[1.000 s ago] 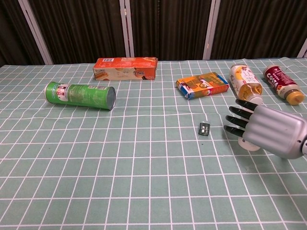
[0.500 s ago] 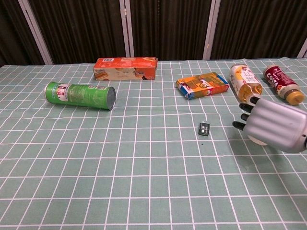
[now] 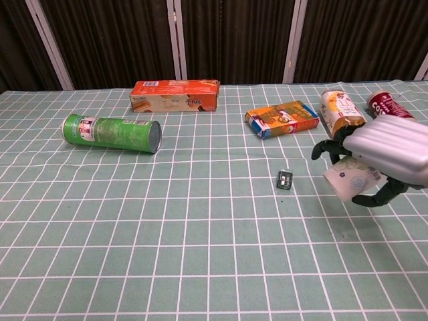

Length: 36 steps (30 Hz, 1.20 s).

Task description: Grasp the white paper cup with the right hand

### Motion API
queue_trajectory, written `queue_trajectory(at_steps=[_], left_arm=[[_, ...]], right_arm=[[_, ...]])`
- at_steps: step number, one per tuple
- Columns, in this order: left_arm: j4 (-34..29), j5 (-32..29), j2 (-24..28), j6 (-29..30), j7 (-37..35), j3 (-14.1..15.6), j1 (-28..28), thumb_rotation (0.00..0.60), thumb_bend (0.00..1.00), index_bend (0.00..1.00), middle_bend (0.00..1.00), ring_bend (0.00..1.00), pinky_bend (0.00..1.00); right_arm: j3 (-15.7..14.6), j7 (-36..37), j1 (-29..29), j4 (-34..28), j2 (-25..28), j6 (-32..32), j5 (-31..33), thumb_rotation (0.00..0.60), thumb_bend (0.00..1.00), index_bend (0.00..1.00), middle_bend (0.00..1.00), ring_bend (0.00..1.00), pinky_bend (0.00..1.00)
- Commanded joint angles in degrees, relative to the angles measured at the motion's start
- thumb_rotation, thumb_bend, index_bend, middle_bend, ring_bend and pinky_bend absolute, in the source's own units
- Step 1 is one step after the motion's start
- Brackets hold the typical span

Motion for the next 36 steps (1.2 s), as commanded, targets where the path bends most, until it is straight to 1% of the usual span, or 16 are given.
queue_trajectory(at_steps=[1,4,8,12,14,16,18,20,21,23,25,28,31,34,36], left_arm=[[0.03,-0.14,0.02,-0.03,0.02,-0.04,-0.02,0.600,0.00,0.00,0.00,0.00,0.00],[0.07,-0.32,0.02,-0.21,-0.03,-0.05,-0.09,0.600,0.00,0.00,0.00,0.00,0.00],[0.06,-0.27,0.02,-0.44,-0.01,0.06,-0.19,0.600,0.00,0.00,0.00,0.00,0.00],[0.09,-0.38,0.02,-0.70,-0.04,0.14,-0.27,0.600,0.00,0.00,0.00,0.00,0.00],[0.07,-0.36,0.00,-0.71,0.02,0.17,-0.28,0.600,0.00,0.00,0.00,0.00,0.00],[0.03,-0.32,-0.03,-0.71,0.11,0.23,-0.28,0.600,0.00,0.00,0.00,0.00,0.00],[-0.02,-0.28,-0.05,-0.74,0.21,0.29,-0.29,0.600,0.00,0.00,0.00,0.00,0.00],[-0.07,-0.26,-0.02,-0.71,0.18,0.32,-0.27,0.600,0.00,0.00,0.00,0.00,0.00],[-0.09,-0.27,0.01,-0.68,0.13,0.30,-0.26,0.600,0.00,0.00,0.00,0.00,0.00],[-0.09,-0.40,0.09,-0.58,0.00,0.22,-0.24,0.600,0.00,0.00,0.00,0.00,0.00],[-0.11,-0.48,0.13,-0.59,-0.08,0.20,-0.23,0.600,0.00,0.00,0.00,0.00,0.00],[-0.17,-0.35,0.15,-0.56,0.09,0.30,-0.22,0.600,0.00,0.00,0.00,0.00,0.00],[-0.27,-0.02,0.12,-0.33,0.25,0.42,-0.14,0.600,0.00,0.00,0.00,0.00,0.00],[-0.30,0.16,0.11,-0.29,0.35,0.52,-0.13,0.600,0.00,0.00,0.00,0.00,0.00],[-0.30,0.26,0.09,-0.30,0.43,0.57,-0.15,0.600,0.00,0.00,0.00,0.00,0.00]], right_arm=[[-1.11,13.73,1.08,-1.16,1.84,-3.09,1.20,0.600,0.17,0.24,0.39,0.21,0.35],[-1.58,18.36,1.40,0.01,1.61,-3.42,0.92,0.600,0.16,0.24,0.39,0.21,0.34],[-2.35,22.83,2.15,0.70,1.85,-5.31,1.22,0.600,0.16,0.24,0.39,0.20,0.34],[-2.72,23.87,2.45,1.71,1.62,-5.44,1.05,0.600,0.16,0.24,0.38,0.19,0.34],[-2.97,23.81,2.48,2.12,1.53,-5.36,1.06,0.600,0.16,0.23,0.36,0.17,0.32],[-3.34,23.61,2.53,2.28,1.61,-5.63,1.21,0.600,0.16,0.19,0.28,0.10,0.26],[-3.77,23.46,2.72,1.89,2.10,-6.79,1.87,0.600,0.14,0.10,0.14,0.02,0.11],[-4.24,22.99,2.94,1.36,2.86,-7.96,2.28,0.600,0.13,0.05,0.06,0.00,0.02],[-4.49,22.57,3.13,0.71,3.55,-8.59,2.42,0.600,0.13,0.04,0.03,0.00,0.00],[-4.77,21.34,3.29,-1.20,5.23,-8.66,2.24,0.600,0.13,0.03,0.02,0.00,0.00],[-5.06,19.29,3.09,-2.69,6.44,-7.66,1.52,0.600,0.13,0.03,0.02,0.00,0.00],[-6.25,12.02,2.49,-5.06,8.31,-5.43,-0.81,0.600,0.12,0.03,0.01,0.00,0.00],[-7.69,1.71,1.54,-8.12,9.35,-3.78,-2.55,0.600,0.12,0.03,0.01,0.00,0.00],[-8.57,-5.73,0.91,-9.96,9.10,-3.15,-3.43,0.600,0.13,0.03,0.01,0.00,0.00],[-8.73,-11.24,0.44,-10.46,7.98,-2.74,-3.52,0.600,0.12,0.03,0.01,0.00,0.00]])
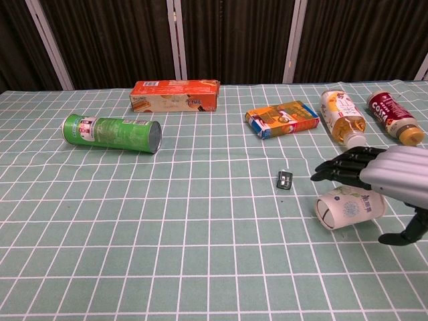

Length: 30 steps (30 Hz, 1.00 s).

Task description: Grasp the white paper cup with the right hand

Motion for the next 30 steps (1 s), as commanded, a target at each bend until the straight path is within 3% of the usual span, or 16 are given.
queue_trajectory(at_steps=[1,22,30], left_arm=[[0.00,0.09,-0.03,0.02,0.13,0.04,-0.01,0.600,0.00,0.00,0.00,0.00,0.00],[0.31,-0.83,0.25,-0.44,-0.72,-0.33,-0.27,0.600,0.00,0.00,0.00,0.00,0.00],[0.32,-0.99,0.42,-0.66,-0.99,-0.35,-0.37,0.600,0.00,0.00,0.00,0.00,0.00]], right_arm=[[-1.52,-13.88,-1.60,-3.37,-0.82,2.06,-1.50,0.600,0.12,0.03,0.01,0.00,0.00],[4.44,-49.06,-2.23,-3.21,-14.54,4.77,18.91,0.600,0.13,0.03,0.00,0.00,0.00],[5.29,-55.00,-1.13,-3.83,-16.59,6.65,24.54,0.600,0.14,0.04,0.00,0.00,0.00]])
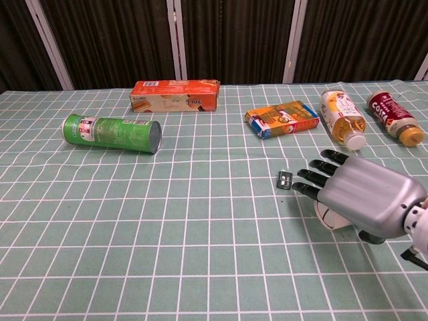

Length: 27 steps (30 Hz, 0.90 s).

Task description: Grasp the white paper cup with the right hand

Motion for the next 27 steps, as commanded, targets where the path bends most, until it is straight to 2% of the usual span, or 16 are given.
queue_trajectory(at_steps=[1,7,11,12,15,23,27], left_arm=[[-0.01,-0.02,0.03,-0.04,-0.01,0.00,-0.03,0.600,0.00,0.00,0.00,0.00,0.00],[-0.07,-0.06,0.13,-0.07,-0.13,0.02,-0.04,0.600,0.00,0.00,0.00,0.00,0.00],[-0.10,-0.05,0.16,-0.14,-0.19,0.07,-0.06,0.600,0.00,0.00,0.00,0.00,0.00],[-0.10,-0.05,0.16,-0.16,-0.20,0.08,-0.07,0.600,0.00,0.00,0.00,0.00,0.00],[-0.13,-0.01,0.17,-0.18,-0.21,0.11,-0.08,0.600,0.00,0.00,0.00,0.00,0.00],[-0.12,-0.04,0.15,-0.19,-0.16,0.13,-0.10,0.600,0.00,0.00,0.00,0.00,0.00],[-0.14,-0.16,0.16,-0.26,-0.20,0.11,-0.13,0.600,0.00,0.00,0.00,0.00,0.00]], right_arm=[[0.45,-1.65,0.66,-0.33,-0.87,0.89,1.82,0.600,0.14,0.04,0.00,0.00,0.00],[-0.02,-2.74,1.51,-0.30,-1.59,2.15,3.33,0.600,0.19,0.13,0.01,0.00,0.00],[-0.64,-1.97,1.79,0.32,-1.99,2.95,2.70,0.600,0.22,0.26,0.18,0.02,0.10],[-0.78,-1.64,1.85,0.50,-2.04,3.08,2.43,0.600,0.23,0.30,0.24,0.05,0.14],[-1.47,-0.02,2.06,1.22,-2.07,3.30,1.29,0.600,0.25,0.36,0.32,0.14,0.23],[-1.47,5.06,2.47,1.73,-1.59,3.87,-1.04,0.600,0.27,0.37,0.35,0.17,0.27],[0.31,12.22,2.79,0.56,-0.60,4.36,-3.17,0.600,0.27,0.37,0.35,0.18,0.29]])
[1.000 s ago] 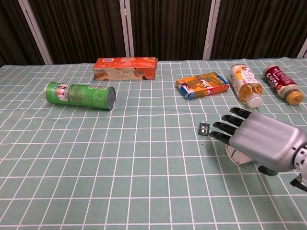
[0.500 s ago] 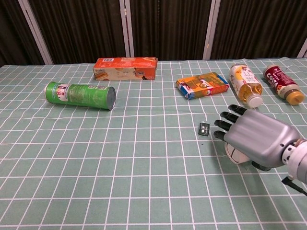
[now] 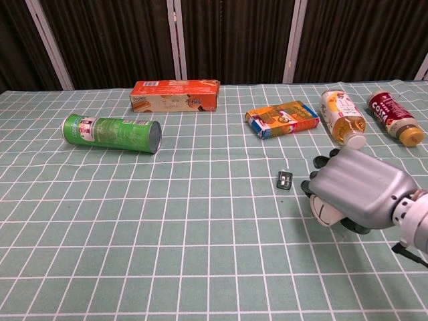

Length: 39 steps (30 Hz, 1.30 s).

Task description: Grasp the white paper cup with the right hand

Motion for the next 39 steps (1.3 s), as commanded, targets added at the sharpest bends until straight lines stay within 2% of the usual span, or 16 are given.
queue_trajectory(at_steps=[1,5,10,17,25,28,33,39], left_arm=[[-0.02,-0.08,0.02,-0.03,-0.06,-0.02,0.00,0.600,0.00,0.00,0.00,0.00,0.00],[-0.14,-0.10,0.15,-0.02,-0.27,-0.02,0.01,0.600,0.00,0.00,0.00,0.00,0.00],[-0.25,-0.33,0.37,-0.32,-0.80,-0.05,-0.09,0.600,0.00,0.00,0.00,0.00,0.00],[-0.33,-1.02,0.54,-0.36,-0.80,-0.36,-0.13,0.600,0.00,0.00,0.00,0.00,0.00],[-0.23,-2.14,0.62,-0.98,-0.96,-0.72,-0.38,0.600,0.00,0.00,0.00,0.00,0.00],[-0.13,-2.41,0.70,-1.09,-1.22,-0.86,-0.44,0.600,0.00,0.00,0.00,0.00,0.00],[0.03,-2.75,0.80,-1.37,-1.63,-1.00,-0.57,0.600,0.00,0.00,0.00,0.00,0.00],[0.10,-2.69,0.93,-1.48,-2.02,-0.98,-0.65,0.600,0.00,0.00,0.00,0.00,0.00]], right_arm=[[2.04,7.45,0.40,-1.21,1.10,0.64,-2.41,0.600,0.27,0.37,0.35,0.19,0.29],[5.43,18.02,0.55,-2.81,2.05,0.64,-2.64,0.600,0.27,0.37,0.35,0.19,0.30],[11.22,33.19,1.04,-4.12,2.33,-1.82,1.46,0.600,0.27,0.37,0.35,0.19,0.30],[17.82,50.45,2.87,-0.29,-0.75,-6.53,7.73,0.600,0.27,0.37,0.35,0.18,0.30],[20.63,58.09,5.63,5.70,-5.99,-8.91,11.80,0.600,0.27,0.37,0.35,0.18,0.25],[20.99,58.68,6.75,8.17,-7.75,-8.93,12.64,0.600,0.27,0.37,0.35,0.18,0.21],[21.33,59.34,7.53,10.65,-9.93,-8.33,14.33,0.600,0.27,0.37,0.35,0.18,0.08],[21.13,59.68,7.72,11.96,-10.62,-7.71,15.60,0.600,0.27,0.37,0.35,0.18,0.08]])
